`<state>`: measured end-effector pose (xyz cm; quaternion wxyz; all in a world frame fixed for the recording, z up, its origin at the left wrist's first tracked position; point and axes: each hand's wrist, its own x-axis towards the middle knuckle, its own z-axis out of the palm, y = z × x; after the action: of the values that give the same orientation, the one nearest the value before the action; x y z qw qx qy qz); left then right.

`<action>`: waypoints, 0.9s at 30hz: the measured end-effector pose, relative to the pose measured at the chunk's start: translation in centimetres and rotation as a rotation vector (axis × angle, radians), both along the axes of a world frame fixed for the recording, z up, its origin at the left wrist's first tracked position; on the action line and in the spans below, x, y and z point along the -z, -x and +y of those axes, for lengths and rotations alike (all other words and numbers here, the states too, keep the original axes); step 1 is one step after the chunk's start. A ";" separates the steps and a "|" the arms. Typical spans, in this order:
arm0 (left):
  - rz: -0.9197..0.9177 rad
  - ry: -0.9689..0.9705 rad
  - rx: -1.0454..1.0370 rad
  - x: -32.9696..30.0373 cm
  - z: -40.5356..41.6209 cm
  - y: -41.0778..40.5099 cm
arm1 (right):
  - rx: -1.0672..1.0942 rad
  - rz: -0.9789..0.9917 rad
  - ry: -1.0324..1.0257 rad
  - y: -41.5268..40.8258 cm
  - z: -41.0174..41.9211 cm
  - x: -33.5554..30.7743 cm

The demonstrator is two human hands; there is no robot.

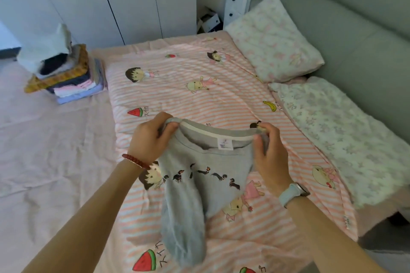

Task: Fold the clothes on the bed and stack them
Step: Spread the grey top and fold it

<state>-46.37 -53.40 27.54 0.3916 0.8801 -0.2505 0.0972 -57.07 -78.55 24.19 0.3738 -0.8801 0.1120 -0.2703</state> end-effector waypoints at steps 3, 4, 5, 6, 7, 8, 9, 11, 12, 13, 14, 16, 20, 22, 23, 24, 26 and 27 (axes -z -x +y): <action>-0.074 0.054 -0.078 -2.9 2.4 0.6 | -0.114 -0.002 0.290 0.3 -0.5 -3.1; -0.092 0.053 -0.100 -3.8 3.0 0.6 | -0.129 -0.026 0.363 0.3 -0.8 -4.1; -0.107 0.048 -0.111 -4.6 3.4 0.7 | -0.132 -0.069 0.413 0.2 -1.0 -5.0; -0.119 0.050 -0.113 -5.4 3.8 0.8 | -0.125 -0.128 0.433 0.0 -1.2 -5.9; -0.130 0.063 -0.116 -6.2 3.9 1.0 | -0.112 -0.194 0.431 -0.2 -1.3 -6.8; -0.148 0.089 -0.123 -7.1 3.9 1.3 | -0.098 -0.262 0.424 -0.3 -1.2 -7.6; -0.177 0.121 -0.131 -8.0 3.8 1.5 | -0.091 -0.328 0.417 -0.5 -1.0 -8.6; -0.243 0.178 -0.141 -9.8 3.5 2.1 | -0.099 -0.423 0.384 -1.0 -0.7 -10.5; -0.276 0.196 -0.141 -10.8 3.4 2.3 | -0.105 -0.456 0.362 -1.2 -0.6 -11.6; -0.319 0.206 -0.135 -11.8 3.2 2.3 | -0.107 -0.492 0.349 -1.5 -0.5 -12.7; -0.368 0.211 -0.125 -12.8 3.2 2.2 | -0.105 -0.532 0.347 -2.0 -0.6 -13.7; -0.445 0.205 -0.107 -14.7 3.2 1.6 | -0.093 -0.608 0.366 -3.3 -0.9 -15.6; -0.630 0.101 -0.115 -17.4 3.1 -1.1 | -0.023 -0.721 0.468 -7.2 -2.3 -18.6; -0.679 0.044 -0.148 -18.1 2.5 -3.8 | 0.000 -0.708 0.521 -10.3 -2.9 -19.4; -0.675 0.015 -0.181 -18.1 2.1 -5.7 | 0.006 -0.670 0.545 -12.1 -3.1 -19.6; -0.643 -0.020 -0.231 -17.7 1.6 -7.7 | 0.016 -0.614 0.562 -14.2 -3.3 -19.3; -0.494 -0.136 -0.373 -15.9 0.5 -12.3 | 0.035 -0.409 0.572 -18.8 -3.6 -18.0; -0.385 -0.235 -0.445 -14.4 0.0 -14.6 | 0.032 -0.250 0.567 -21.1 -3.6 -16.9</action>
<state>-31.81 -53.41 41.89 0.2018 0.9179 -0.1310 0.3157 -36.01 -82.16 41.09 0.1197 -0.9074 -0.0009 -0.4028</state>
